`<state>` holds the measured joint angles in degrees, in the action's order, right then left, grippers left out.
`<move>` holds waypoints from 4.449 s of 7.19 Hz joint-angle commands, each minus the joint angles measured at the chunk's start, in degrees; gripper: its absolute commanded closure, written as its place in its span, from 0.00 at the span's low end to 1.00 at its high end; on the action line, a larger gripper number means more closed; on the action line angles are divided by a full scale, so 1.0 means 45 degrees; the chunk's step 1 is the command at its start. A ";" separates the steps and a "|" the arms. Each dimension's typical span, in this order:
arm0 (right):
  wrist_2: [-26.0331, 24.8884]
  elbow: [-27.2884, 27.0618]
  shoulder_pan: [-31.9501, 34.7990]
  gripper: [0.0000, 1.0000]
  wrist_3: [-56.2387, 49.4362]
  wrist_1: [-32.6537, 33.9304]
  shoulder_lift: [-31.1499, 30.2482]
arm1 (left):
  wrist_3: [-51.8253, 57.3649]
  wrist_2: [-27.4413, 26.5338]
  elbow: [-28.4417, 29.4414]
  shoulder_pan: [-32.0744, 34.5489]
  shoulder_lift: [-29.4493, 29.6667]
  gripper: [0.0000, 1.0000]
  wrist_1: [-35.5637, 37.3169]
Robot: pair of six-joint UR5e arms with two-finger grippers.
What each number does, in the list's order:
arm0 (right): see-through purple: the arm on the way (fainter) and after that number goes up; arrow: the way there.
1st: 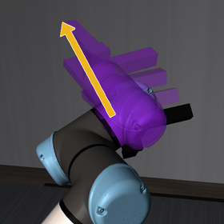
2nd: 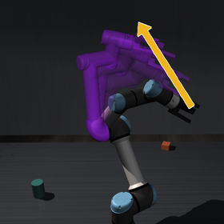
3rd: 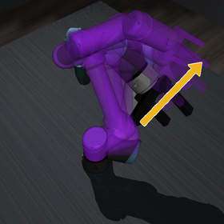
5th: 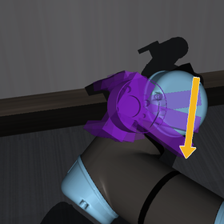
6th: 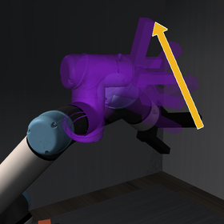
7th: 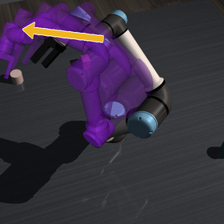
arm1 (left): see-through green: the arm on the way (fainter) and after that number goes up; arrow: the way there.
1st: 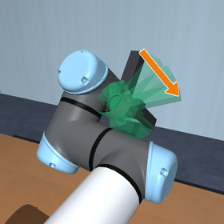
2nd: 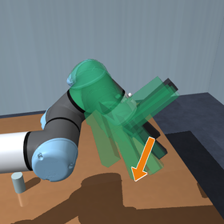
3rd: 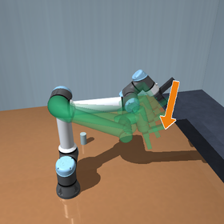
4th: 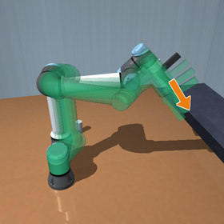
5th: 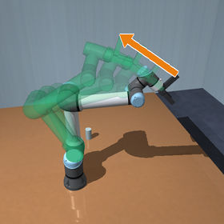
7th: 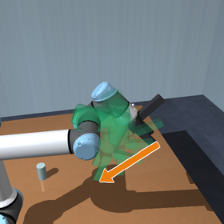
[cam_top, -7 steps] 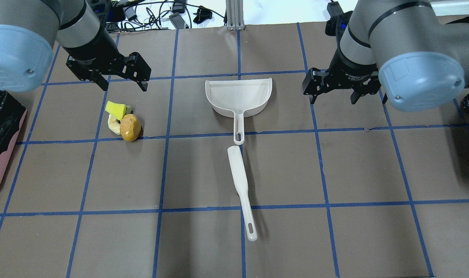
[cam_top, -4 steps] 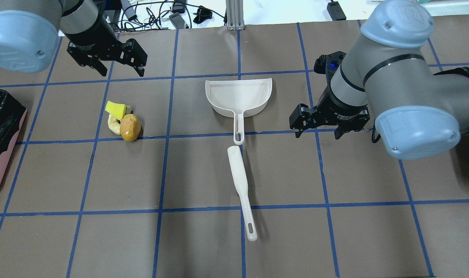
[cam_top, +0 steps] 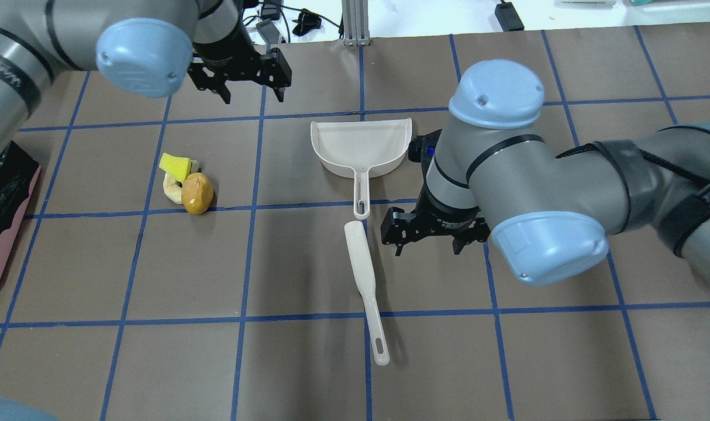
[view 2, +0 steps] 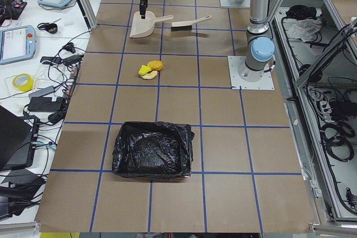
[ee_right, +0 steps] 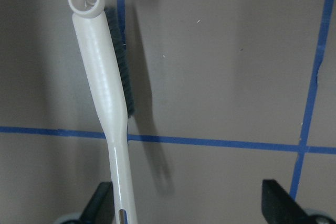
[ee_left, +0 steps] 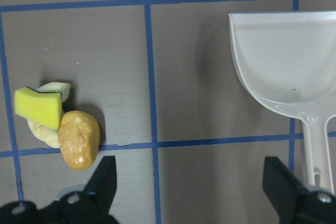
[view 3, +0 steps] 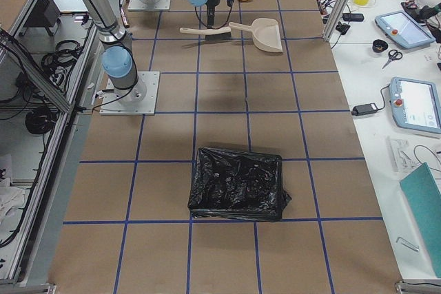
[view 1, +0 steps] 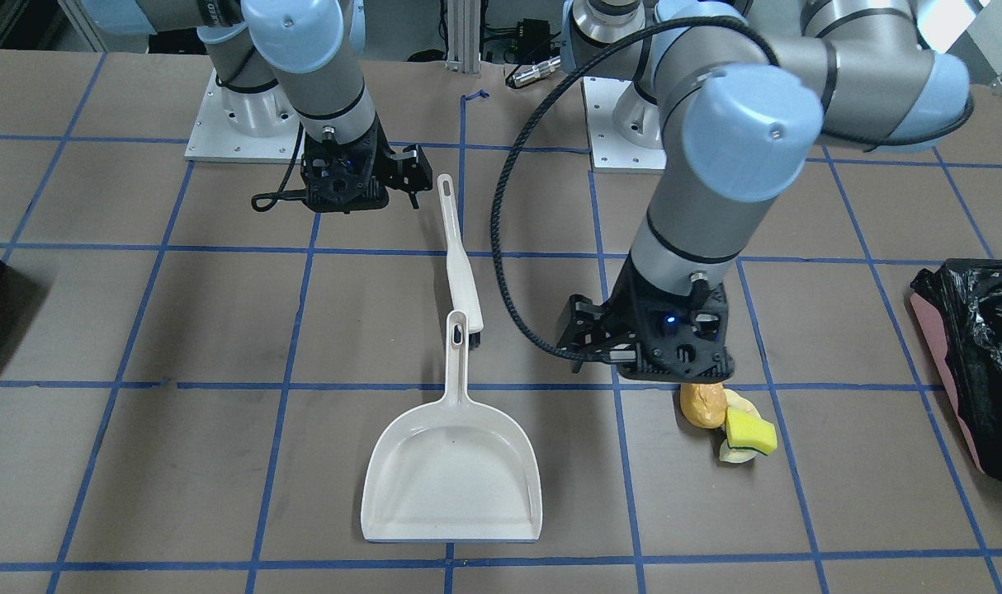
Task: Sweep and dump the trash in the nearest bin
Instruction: 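Grasp the white dustpan handle with the left gripper while the right grasps the brush, then raise the dustpan toward the trash with the left gripper while the right holds it, then lower the dustpan beside the trash pile while the right gripper brings the brush over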
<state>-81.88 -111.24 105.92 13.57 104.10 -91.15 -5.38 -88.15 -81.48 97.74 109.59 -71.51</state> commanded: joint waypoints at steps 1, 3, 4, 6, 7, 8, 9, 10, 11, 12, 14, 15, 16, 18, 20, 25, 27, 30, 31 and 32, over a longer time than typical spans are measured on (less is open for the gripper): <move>0.0012 -0.0666 0.1046 0.00 0.0887 0.1076 0.0587 | -0.1069 0.0019 0.0021 0.1341 0.1188 0.00 0.1142; 0.0187 -0.1935 0.1616 0.00 0.1766 0.3280 0.0995 | -0.1091 0.0019 -0.0057 0.2259 0.1893 0.00 0.1125; 0.0187 -0.2018 0.1831 0.00 0.1808 0.3660 0.1501 | -0.0936 0.0019 -0.0077 0.2573 0.2167 0.00 0.1183; 0.0187 -0.2038 0.2338 0.09 0.1867 0.3897 0.1915 | -0.0818 0.0019 -0.0717 0.2751 0.2365 0.00 0.1163; 0.0207 -0.2038 0.2553 0.11 0.2099 0.3878 0.1974 | -0.0779 0.0038 -0.0934 0.2849 0.2462 0.00 0.1144; 0.0110 -0.2058 0.2749 0.18 0.2121 0.3878 0.1975 | -0.0778 0.0154 -0.0975 0.2908 0.2618 0.00 0.1067; 0.0013 -0.2232 0.2828 0.27 0.2121 0.3859 0.1956 | -0.0778 0.0291 -0.0975 0.2928 0.2658 0.00 0.0931; 0.0012 -0.2408 0.2829 0.38 0.2102 0.3878 0.1956 | -0.0798 0.0292 -0.0995 0.3005 0.2678 0.05 0.0736; 0.0070 -0.2409 0.2868 0.40 0.2140 0.3859 0.1859 | -0.0798 0.0273 -0.0995 0.3083 0.2678 0.33 0.0521; 0.0090 -0.2409 0.3139 0.45 0.2218 0.3859 0.1955 | -0.0817 0.0292 -0.0995 0.3084 0.2678 0.71 0.0500; 0.0051 -0.2409 0.3317 0.79 0.2219 0.3859 0.1956 | -0.0992 0.0292 -0.0937 0.3084 0.2600 1.00 0.0538; 0.0031 -0.2409 0.3317 1.00 0.2219 0.3859 0.1975 | -0.0916 0.0273 -0.0840 0.3065 0.2561 1.00 0.0577; 0.0012 -0.2390 0.3317 1.00 0.2200 0.3839 0.1975 | -0.0799 0.0214 -0.0761 0.3065 0.2290 1.00 0.0713; -0.0066 -0.2390 0.3317 1.00 0.2180 0.3839 0.1878 | 0.0463 -0.0619 0.0307 0.2290 0.2015 1.00 0.0540; -0.0086 -0.2351 0.3298 1.00 0.2218 0.3858 0.1780 | 0.3502 -0.0569 0.1014 -0.0223 0.1237 1.00 -0.0938; -0.0869 -0.1651 0.3278 1.00 0.2548 0.3587 0.1526 | 1.3455 -0.0703 0.0705 -0.5986 -0.0231 1.00 -0.2819; -0.0984 -0.1047 0.3084 1.00 0.2629 0.2733 0.1545 | 1.8804 -0.1035 0.0335 -0.7883 -0.0291 1.00 -0.2627; -0.0965 0.1978 0.3083 1.00 0.2609 -0.1658 0.1702 | 2.4541 -0.1810 -0.0482 -0.9669 0.0351 1.00 -0.0159; -0.0849 0.2295 0.3063 1.00 0.2532 -0.1669 0.1721 | 2.5791 -0.2069 -0.1183 -0.9670 0.0566 1.00 0.1382; -0.0790 0.2646 0.2793 1.00 0.2435 -0.1669 0.2166 | 2.7138 -0.2052 -0.1693 -0.9670 0.0820 1.00 0.2577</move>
<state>-85.81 -101.56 119.42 24.96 97.50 -82.97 109.35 -96.71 -86.13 54.45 111.97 -66.84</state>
